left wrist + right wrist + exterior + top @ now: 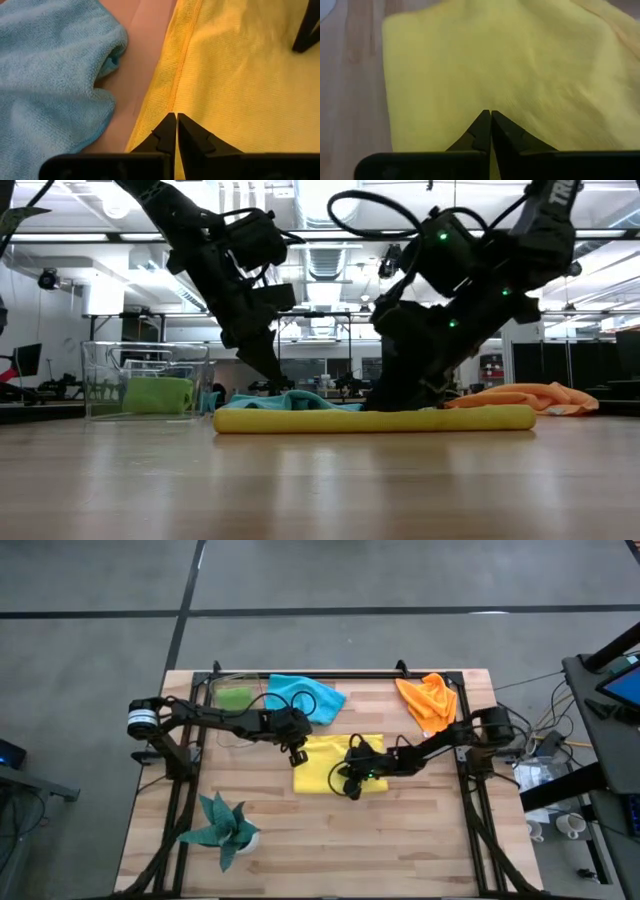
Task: Roll microfiber towels into tight, uniform cylinder then place into a basket
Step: Fold the yellow microfiber towel
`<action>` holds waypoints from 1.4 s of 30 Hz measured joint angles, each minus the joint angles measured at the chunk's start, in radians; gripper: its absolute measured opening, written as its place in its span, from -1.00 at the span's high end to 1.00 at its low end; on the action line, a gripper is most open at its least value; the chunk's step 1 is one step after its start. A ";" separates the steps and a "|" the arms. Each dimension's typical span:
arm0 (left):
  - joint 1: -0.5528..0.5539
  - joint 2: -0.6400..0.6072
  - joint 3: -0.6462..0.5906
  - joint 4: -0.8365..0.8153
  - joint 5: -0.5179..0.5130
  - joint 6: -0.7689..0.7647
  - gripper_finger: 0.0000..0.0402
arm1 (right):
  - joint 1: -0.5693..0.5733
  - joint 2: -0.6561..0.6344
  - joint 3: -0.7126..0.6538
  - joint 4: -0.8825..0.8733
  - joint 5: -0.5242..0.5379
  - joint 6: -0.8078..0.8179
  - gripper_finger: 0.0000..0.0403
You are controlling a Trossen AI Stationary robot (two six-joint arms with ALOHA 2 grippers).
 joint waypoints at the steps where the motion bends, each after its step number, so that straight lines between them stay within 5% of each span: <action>1: 0.000 0.000 0.000 0.000 0.000 0.000 1.00 | 0.000 0.007 0.008 -0.018 -0.015 0.000 0.96; 9: -0.001 -0.001 -0.001 -0.053 0.020 0.026 1.00 | 0.055 -0.020 0.021 -0.213 -0.061 -0.052 0.96; 16: -0.029 -0.001 -0.002 -0.039 0.211 0.082 1.00 | 0.111 -0.106 0.010 -0.316 -0.079 -0.111 0.96; 26: -0.172 -0.002 -0.005 0.084 0.217 0.193 1.00 | 0.114 -0.100 0.009 -0.307 -0.071 -0.114 0.96; 42: -0.176 0.177 -0.022 0.156 0.195 0.183 1.00 | 0.114 -0.101 0.006 -0.301 -0.067 -0.120 0.96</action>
